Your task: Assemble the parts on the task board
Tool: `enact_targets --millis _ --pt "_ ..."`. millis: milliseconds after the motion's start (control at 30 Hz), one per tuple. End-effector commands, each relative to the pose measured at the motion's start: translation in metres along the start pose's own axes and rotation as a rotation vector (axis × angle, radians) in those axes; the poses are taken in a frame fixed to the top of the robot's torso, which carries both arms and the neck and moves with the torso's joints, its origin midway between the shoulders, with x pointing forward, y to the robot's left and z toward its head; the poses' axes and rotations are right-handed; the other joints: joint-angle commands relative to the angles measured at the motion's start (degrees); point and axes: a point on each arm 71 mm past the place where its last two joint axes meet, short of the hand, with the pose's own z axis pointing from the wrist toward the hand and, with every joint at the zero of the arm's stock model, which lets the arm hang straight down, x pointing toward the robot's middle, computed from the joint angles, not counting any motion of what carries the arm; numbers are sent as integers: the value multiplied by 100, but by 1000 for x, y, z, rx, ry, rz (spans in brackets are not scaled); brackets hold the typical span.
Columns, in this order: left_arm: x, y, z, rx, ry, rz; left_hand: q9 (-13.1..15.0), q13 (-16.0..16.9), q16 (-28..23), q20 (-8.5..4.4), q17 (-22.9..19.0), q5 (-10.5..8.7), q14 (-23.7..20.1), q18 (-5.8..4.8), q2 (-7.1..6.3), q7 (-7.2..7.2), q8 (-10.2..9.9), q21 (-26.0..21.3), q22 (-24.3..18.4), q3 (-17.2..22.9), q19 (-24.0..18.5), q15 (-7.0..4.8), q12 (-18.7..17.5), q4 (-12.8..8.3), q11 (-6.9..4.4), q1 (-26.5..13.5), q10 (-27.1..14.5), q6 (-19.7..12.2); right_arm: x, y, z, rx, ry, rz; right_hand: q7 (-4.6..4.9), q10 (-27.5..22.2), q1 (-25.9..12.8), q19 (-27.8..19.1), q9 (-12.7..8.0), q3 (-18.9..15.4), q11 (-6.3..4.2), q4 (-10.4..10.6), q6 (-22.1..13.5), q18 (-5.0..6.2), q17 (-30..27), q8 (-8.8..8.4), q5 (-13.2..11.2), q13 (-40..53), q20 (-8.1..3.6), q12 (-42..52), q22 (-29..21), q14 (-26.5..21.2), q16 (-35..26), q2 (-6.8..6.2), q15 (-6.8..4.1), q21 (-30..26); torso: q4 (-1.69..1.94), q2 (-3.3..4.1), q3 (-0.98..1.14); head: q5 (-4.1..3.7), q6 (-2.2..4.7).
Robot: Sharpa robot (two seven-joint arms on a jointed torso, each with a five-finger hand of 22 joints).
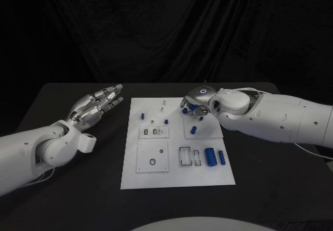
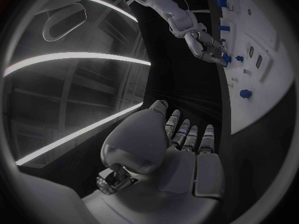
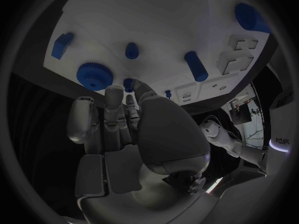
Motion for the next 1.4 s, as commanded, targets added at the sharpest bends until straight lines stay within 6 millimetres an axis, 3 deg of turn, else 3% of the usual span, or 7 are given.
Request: enact_targets --millis 33,300,633,1133,1400 --pt "2 -17 -1 242 15 -14 2 -3 -20 30 -5 19 6 -60 15 4 23 -9 0 27 16 39 15 -12 37 63 4 23 -1 3 2 -29 -39 -3 -15 47 -22 28 9 31 -3 -2 11 -64 -1 -11 33 -8 13 -25 6 34 10 -47 -4 33 3 -1 -1 -5 -15" --pt "2 -16 1 237 18 -16 1 -3 -18 51 -1 20 13 -57 18 10 20 -4 4 51 24 55 19 -34 50 66 1 22 2 6 6 -39 -41 -3 -32 120 -41 16 52 220 -8 42 193 -64 -15 40 23 -13 22 -98 39 9 9 -25 -2 36 7 5 4 -16 -27" --pt "0 -15 1 227 21 -18 0 -1 -12 87 6 21 28 -50 21 18 15 3 9 90 36 83 27 -69 69 68 1 18 2 6 8 -45 -53 -4 61 737 21 127 330 778 -107 76 968 -101 254 338 -81 0 -42 -144 273 154 201 -78 -76 153 -12 1 -5 17 -41" --pt "-1 -13 3 213 29 -25 -1 -2 -2 147 19 21 56 -36 7 29 5 14 16 169 56 129 30 -151 98 76 -7 8 5 3 12 -21 -5 -15 53 853 -60 69 400 907 -47 105 865 -87 119 240 -175 -36 -24 -312 230 105 111 -221 -40 91 -12 -2 -7 40 -39" --pt "0 -12 4 210 33 -27 -1 -2 -1 153 20 23 59 -34 6 30 5 14 17 180 58 134 30 -162 102 76 -8 12 9 2 12 -20 38 17 43 994 -37 -1 448 1016 -62 84 871 -63 -56 221 -113 -24 -14 -349 156 27 -15 -229 -38 15 -13 -1 -6 42 -60"
